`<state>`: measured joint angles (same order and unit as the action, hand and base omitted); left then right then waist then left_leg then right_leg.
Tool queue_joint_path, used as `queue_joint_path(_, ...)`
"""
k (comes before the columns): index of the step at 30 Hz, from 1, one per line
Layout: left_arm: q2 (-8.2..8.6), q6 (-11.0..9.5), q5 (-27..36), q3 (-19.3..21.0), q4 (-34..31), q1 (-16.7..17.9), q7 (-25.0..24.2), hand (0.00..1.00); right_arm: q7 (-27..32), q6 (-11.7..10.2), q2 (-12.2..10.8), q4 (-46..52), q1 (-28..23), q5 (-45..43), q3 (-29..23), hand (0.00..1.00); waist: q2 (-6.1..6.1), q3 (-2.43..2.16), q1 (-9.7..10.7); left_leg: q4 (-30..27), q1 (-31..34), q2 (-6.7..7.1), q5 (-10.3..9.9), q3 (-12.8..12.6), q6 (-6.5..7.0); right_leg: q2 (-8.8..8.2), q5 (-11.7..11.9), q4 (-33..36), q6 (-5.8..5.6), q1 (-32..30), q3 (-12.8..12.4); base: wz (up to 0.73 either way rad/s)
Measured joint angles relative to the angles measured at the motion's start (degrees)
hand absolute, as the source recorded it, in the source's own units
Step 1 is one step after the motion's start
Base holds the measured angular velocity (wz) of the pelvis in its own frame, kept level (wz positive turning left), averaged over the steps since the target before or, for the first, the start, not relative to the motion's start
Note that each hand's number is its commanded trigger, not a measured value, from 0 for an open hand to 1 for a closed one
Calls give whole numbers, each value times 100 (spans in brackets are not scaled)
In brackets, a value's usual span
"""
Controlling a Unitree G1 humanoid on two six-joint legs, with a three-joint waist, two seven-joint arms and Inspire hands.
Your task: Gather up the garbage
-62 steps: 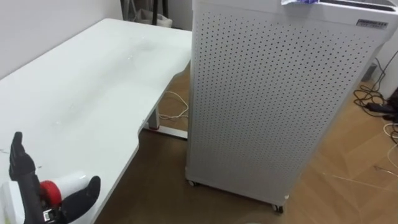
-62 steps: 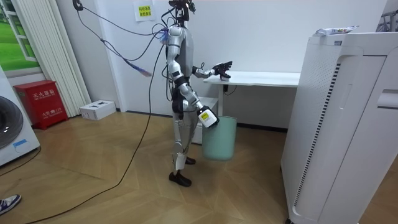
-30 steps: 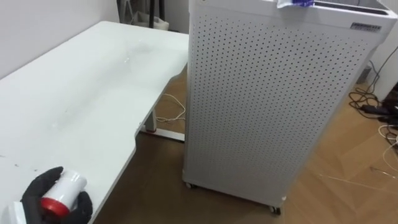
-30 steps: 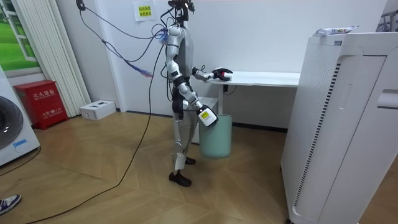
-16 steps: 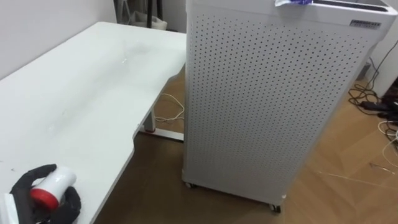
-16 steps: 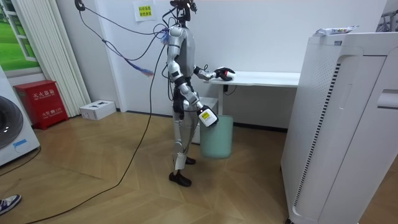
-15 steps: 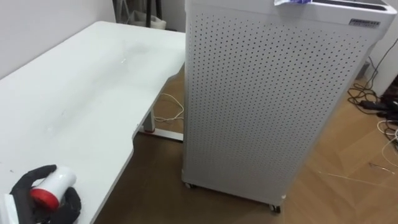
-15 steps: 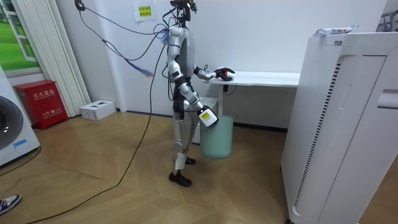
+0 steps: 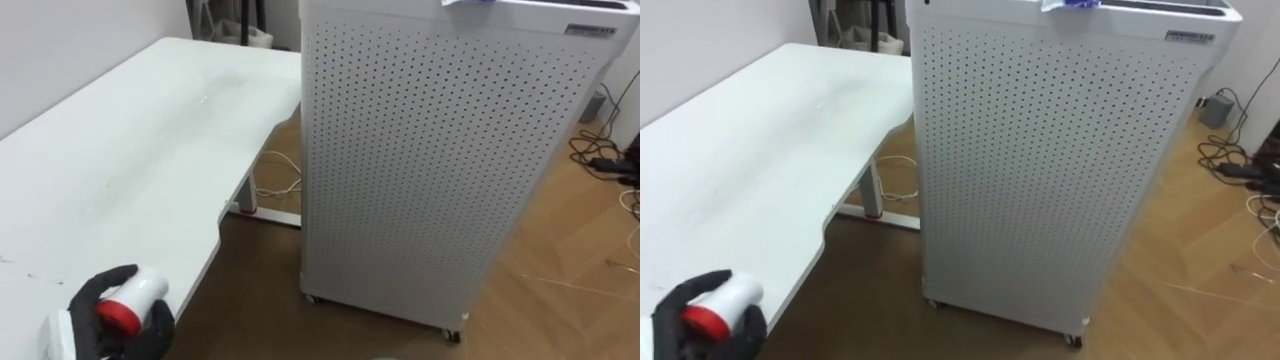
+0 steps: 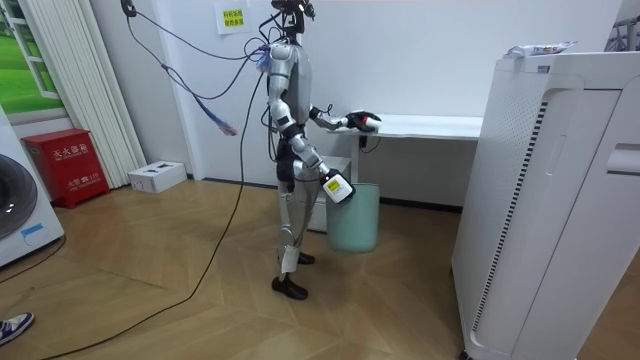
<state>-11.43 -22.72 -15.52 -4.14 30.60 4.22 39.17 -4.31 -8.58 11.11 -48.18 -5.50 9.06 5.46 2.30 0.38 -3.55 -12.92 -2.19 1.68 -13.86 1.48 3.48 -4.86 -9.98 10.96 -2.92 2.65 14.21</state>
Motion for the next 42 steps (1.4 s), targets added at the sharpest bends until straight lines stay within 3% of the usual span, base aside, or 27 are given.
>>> queue_joint_path(4,40,1,29,-201,-47,-121,-213,100,179,-15,-1,19,200,7,0,100,-29,16,41,14,111,5,47,-94,10,-29,0,140,0,-203,-58,-6)
queue_joint_path(9,-31,50,228,-330,-252,-105,-297,100,428,-18,-3,113,562,207,5,100,-58,30,162,-8,297,10,99,-338,25,-69,6,303,-3,-500,-239,-4)
queue_joint_path(11,-36,24,236,-556,-289,-117,-443,100,498,-50,-12,209,671,231,13,100,-69,37,190,-10,309,10,101,-430,28,-69,14,306,-16,-540,-311,-19)
queue_joint_path(13,-11,57,234,-1011,-249,-154,-806,100,558,-168,-79,224,873,249,18,100,-72,67,365,-30,384,11,107,-459,40,-69,52,304,-21,-608,-330,-9)
queue_joint_path(18,174,79,235,-2055,-76,-211,-1455,100,698,-376,-149,429,1115,246,190,100,-85,86,627,-93,721,-28,109,-625,43,-14,140,323,-1,-1020,-538,-22)
queue_joint_path(21,197,122,242,-2366,136,-443,-1849,100,752,-397,-163,429,1163,248,272,100,-108,101,644,-89,803,-60,108,-765,42,13,148,383,11,-1197,-663,-25)
queue_joint_path(27,218,242,241,-2411,578,-879,-2258,100,860,-390,-134,435,1363,306,459,100,-136,121,671,-80,955,-83,108,-935,41,32,151,516,21,-1513,-812,-20)
queue_joint_path(31,365,270,236,-2421,956,-1105,-2357,100,860,-392,-152,435,1499,310,479,100,-189,163,693,-75,960,-76,108,-947,41,33,151,572,21,-1571,-873,-4)
queue_joint_path(35,399,271,225,-2422,1010,-1121,-2358,100,905,-393,-154,449,1664,319,598,100,-199,171,707,-75,977,-87,108,-1058,41,45,151,574,22,-1623,-922,-13)
queue_joint_path(42,671,277,212,-2540,1378,-1345,-2330,100,954,-402,-229,561,1895,298,709,100,-243,199,812,-77,1100,-93,108,-1068,41,58,150,590,23,-1774,-938,-3)
